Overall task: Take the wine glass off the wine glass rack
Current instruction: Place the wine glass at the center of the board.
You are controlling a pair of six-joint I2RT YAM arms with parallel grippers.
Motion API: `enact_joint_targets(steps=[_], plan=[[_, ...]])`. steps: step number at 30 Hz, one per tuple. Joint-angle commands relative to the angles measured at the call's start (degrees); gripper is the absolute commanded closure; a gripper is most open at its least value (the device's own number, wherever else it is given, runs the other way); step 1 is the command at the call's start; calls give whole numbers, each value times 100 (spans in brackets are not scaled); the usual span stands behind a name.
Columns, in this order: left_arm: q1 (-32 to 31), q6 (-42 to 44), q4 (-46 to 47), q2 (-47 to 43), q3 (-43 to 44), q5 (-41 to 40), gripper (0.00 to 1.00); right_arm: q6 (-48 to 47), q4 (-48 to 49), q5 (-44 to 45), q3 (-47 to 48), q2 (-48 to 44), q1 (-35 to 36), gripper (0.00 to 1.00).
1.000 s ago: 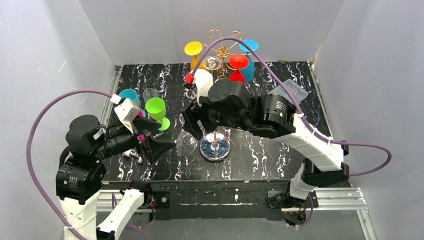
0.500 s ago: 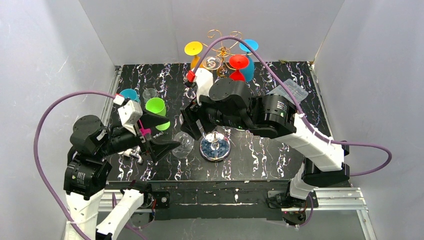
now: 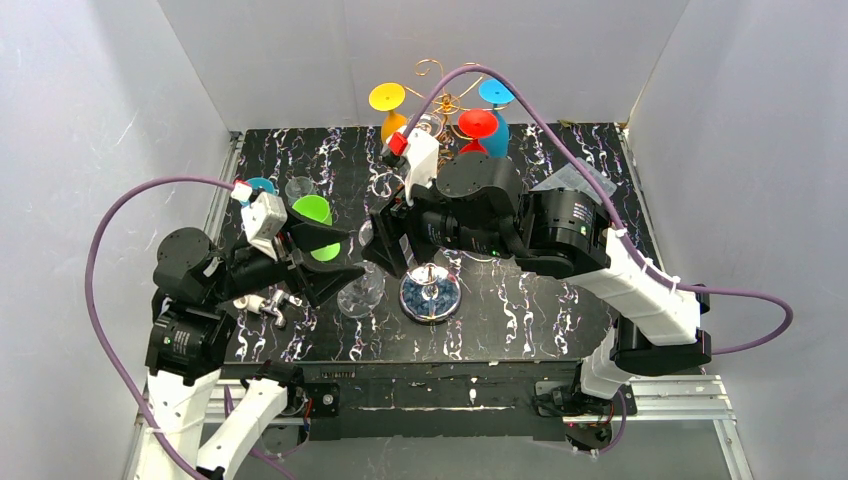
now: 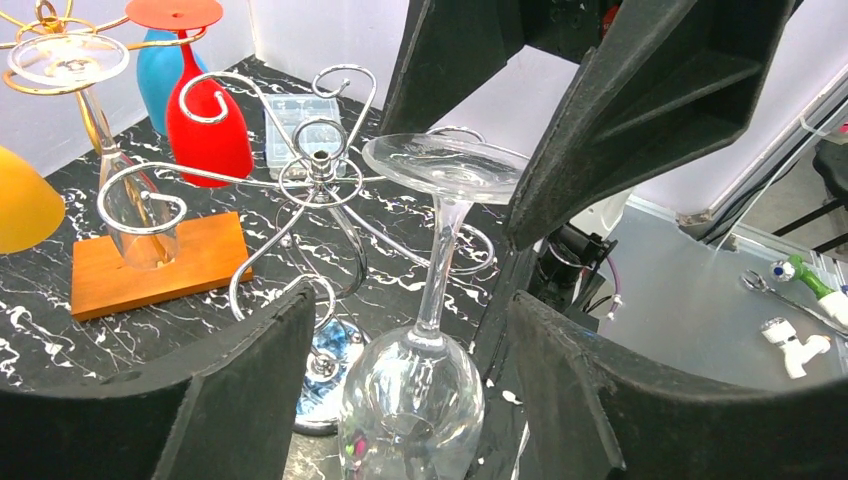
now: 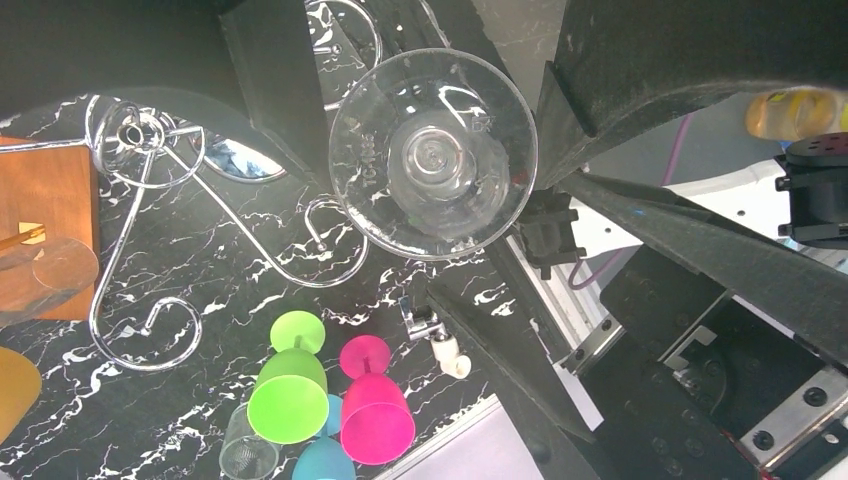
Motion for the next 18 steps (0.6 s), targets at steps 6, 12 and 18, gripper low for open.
enact_joint_targets(steps=[6, 12, 18], plan=[[-26, -521, 887, 52, -305, 350, 40, 98, 566, -59, 91, -218, 35, 63], [-48, -734, 1173, 101, -409, 452, 46, 115, 583, -91, 119, -194, 31, 63], [-152, -838, 1374, 203, -498, 506, 50, 120, 585, -86, 145, -186, 35, 63]])
